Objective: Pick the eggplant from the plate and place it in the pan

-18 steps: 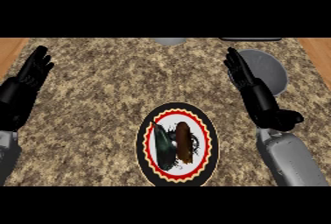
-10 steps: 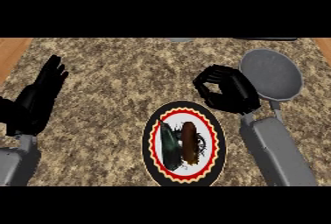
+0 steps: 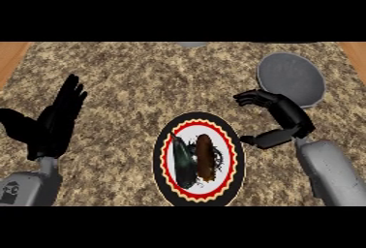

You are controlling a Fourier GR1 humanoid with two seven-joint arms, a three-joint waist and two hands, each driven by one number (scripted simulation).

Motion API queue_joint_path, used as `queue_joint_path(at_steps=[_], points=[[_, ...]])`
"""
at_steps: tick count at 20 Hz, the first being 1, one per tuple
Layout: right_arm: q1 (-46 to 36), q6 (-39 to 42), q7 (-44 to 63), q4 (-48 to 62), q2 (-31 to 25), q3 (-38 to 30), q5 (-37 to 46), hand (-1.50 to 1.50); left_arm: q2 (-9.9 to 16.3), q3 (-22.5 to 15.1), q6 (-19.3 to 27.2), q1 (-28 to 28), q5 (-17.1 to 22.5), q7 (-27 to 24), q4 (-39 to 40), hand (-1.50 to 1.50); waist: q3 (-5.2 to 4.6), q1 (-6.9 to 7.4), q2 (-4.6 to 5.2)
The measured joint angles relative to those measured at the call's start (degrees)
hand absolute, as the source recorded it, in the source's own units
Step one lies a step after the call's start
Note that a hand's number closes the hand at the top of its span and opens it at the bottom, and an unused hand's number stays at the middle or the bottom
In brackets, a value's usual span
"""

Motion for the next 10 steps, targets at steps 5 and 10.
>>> queue_joint_path(at_steps=[5,10], points=[[-7.02,3.79,-2.26,4.42,-2.13,0.66,4.91,-1.50,-0.31,0.68,-0.65,0.08,0.00,0.40,-0.53,0.00,-0.01,0.31,0.01],[-14.70,6.99,1.15,5.79,-1.64,3.89,9.42,-1.50,-0.82,1.17,-1.27,0.03,-0.10,0.01,0.37,0.00,-0.03,0.48,-0.01]])
